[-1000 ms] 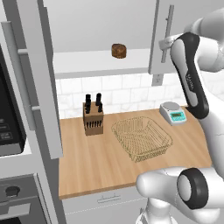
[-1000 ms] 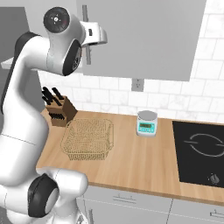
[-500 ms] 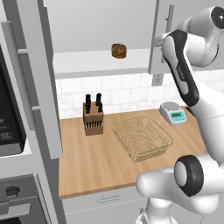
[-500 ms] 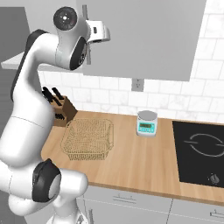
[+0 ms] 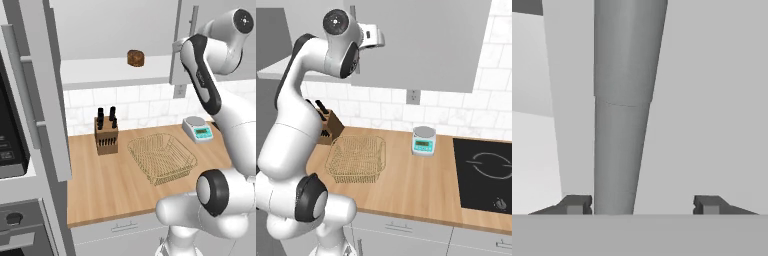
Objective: Open the cabinet, pick up the bread from the cabinet and place it in the basket. Then move the basket to the dining counter.
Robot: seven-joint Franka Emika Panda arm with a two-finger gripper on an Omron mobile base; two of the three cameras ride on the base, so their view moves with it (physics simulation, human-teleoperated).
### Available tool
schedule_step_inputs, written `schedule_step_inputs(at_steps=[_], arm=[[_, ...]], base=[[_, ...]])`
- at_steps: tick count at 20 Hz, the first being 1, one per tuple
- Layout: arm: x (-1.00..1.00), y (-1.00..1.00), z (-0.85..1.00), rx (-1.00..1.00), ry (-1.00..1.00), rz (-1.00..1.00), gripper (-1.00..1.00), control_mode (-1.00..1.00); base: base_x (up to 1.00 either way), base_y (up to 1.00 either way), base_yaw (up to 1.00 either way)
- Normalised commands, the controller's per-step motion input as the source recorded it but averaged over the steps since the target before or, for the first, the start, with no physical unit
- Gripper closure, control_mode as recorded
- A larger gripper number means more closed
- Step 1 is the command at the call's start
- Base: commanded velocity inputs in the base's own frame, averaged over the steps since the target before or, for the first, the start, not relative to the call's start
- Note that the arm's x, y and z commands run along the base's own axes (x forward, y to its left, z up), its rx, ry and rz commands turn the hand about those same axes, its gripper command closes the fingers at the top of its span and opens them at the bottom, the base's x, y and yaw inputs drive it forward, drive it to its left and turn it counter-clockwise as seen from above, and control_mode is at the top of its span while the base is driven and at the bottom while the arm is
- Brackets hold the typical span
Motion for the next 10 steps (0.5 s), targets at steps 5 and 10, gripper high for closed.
schedule_step_inputs(at_steps=[5, 10], arm=[[0.34, -0.14, -0.69, 0.0, -0.26, -0.01, 1.0, -1.0], [-0.08, -0.97, -0.32, 0.02, -0.12, -0.02, 1.0, -1.0]], base=[[0.0, 0.0, 0.0], [0.0, 0.0, 0.0]])
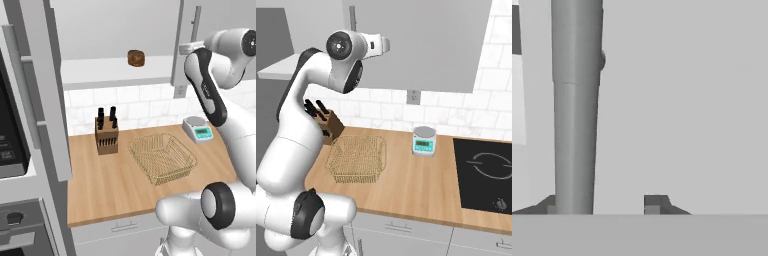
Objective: Open the cabinet, pick up the bread from the cabinet and place it in the basket. Then move the basket to the dining counter.
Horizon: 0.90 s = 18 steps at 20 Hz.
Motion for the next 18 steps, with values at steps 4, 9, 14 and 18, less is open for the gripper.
schedule_step_inputs(at_steps=[4, 9, 14, 18], arm=[[-0.51, -1.0, 0.04, 0.05, 0.06, -0.07, 1.0, -1.0], [-0.89, -1.0, 0.12, 0.05, 0.04, -0.04, 1.0, -1.0], [-1.0, -1.0, 0.09, 0.08, -0.01, 0.0, 1.0, -1.0], [-1.0, -1.0, 0.0, 0.06, -0.04, 0.0, 1.0, -1.0]], base=[[0.0, 0.0, 0.0], [0.0, 0.0, 0.0], [0.0, 0.0, 0.0], [0.0, 0.0, 0.0]])
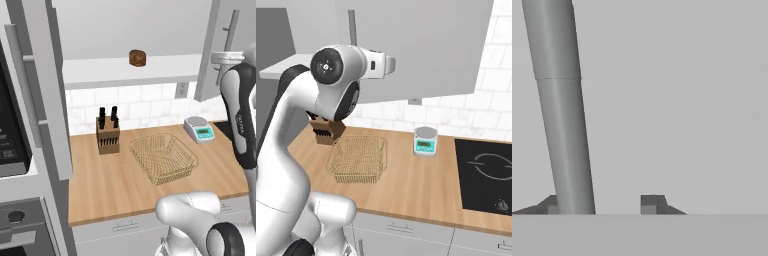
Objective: Open the cabinet, pick up the bread from the cabinet and place it in the basket. Then move the basket to the dining counter.
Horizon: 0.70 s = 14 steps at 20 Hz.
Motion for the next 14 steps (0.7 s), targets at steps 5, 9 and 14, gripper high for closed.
schedule_step_inputs(at_steps=[5, 9, 14], arm=[[-1.0, -1.0, 0.0, 0.07, 0.0, 0.0, 1.0, -1.0], [-1.0, -1.0, 0.0, 0.07, 0.0, 0.0, 1.0, -1.0], [-1.0, -1.0, 0.0, 0.08, -0.06, 0.0, 1.0, -1.0]], base=[[0.0, 0.0, 0.0], [0.0, 0.0, 0.0], [0.0, 0.0, 0.0]])
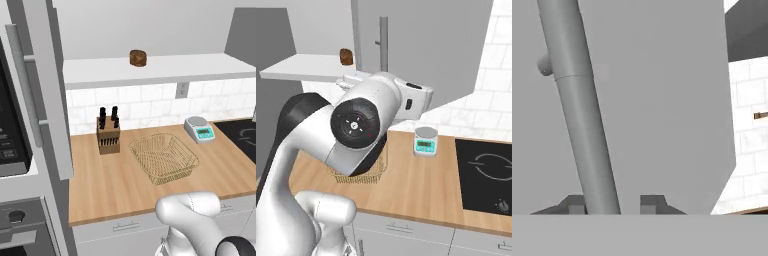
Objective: Open the cabinet, pick up the bread from the cabinet and place it in the basket. Then move the basket to the dining counter.
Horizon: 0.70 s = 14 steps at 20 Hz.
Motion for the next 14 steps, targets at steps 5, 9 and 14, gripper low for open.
schedule_step_inputs(at_steps=[5, 9, 14], arm=[[-1.0, -0.5, 0.0, 0.12, -0.26, -0.09, -1.0, -1.0], [-1.0, 0.6, 0.0, 0.19, -0.42, -0.15, -1.0, -1.0], [-1.0, 0.78, -0.02, 0.14, -0.42, -0.18, -1.0, -1.0]], base=[[0.0, 0.0, 0.0], [0.0, 0.0, 0.0], [0.0, 0.0, 0.0]])
